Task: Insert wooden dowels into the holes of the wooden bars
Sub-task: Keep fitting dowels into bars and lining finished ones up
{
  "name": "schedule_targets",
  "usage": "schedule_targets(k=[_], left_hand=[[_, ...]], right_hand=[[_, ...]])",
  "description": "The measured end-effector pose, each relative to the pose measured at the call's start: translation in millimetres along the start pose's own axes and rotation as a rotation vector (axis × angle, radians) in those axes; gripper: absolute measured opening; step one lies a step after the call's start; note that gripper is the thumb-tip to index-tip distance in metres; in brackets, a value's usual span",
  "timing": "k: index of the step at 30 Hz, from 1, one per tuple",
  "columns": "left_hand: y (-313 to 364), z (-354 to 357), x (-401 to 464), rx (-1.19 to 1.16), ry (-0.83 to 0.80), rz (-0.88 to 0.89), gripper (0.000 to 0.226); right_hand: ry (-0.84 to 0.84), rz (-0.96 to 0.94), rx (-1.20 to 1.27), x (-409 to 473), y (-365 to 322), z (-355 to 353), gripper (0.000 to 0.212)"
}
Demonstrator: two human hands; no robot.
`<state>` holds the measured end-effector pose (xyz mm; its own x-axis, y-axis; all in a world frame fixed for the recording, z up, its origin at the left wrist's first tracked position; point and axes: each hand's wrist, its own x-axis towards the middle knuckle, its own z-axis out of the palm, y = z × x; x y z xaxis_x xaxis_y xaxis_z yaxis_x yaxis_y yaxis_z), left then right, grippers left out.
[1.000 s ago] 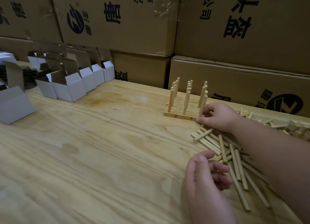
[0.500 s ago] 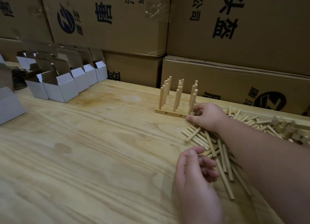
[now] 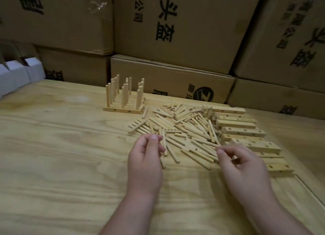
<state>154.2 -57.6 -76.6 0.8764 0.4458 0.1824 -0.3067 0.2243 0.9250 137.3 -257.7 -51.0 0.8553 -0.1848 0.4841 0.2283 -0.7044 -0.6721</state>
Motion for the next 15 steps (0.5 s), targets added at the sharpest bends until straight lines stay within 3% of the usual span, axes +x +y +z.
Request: schedule_targets(k=[5, 9, 15], left_hand=[[1, 3, -6, 0.095, -0.051, 0.042, 0.022], [2, 2, -9, 0.134, -0.051, 0.060, 0.027], [2, 3, -9, 0.171, -0.063, 0.067, 0.026]], right_hand=[[0.118, 0.190, -0.211, -18, 33, -36, 0.011], [0.012, 0.349, -0.509, -15, 32, -45, 0.037], [-0.083, 0.240, -0.590, -24, 17, -37, 0.036]])
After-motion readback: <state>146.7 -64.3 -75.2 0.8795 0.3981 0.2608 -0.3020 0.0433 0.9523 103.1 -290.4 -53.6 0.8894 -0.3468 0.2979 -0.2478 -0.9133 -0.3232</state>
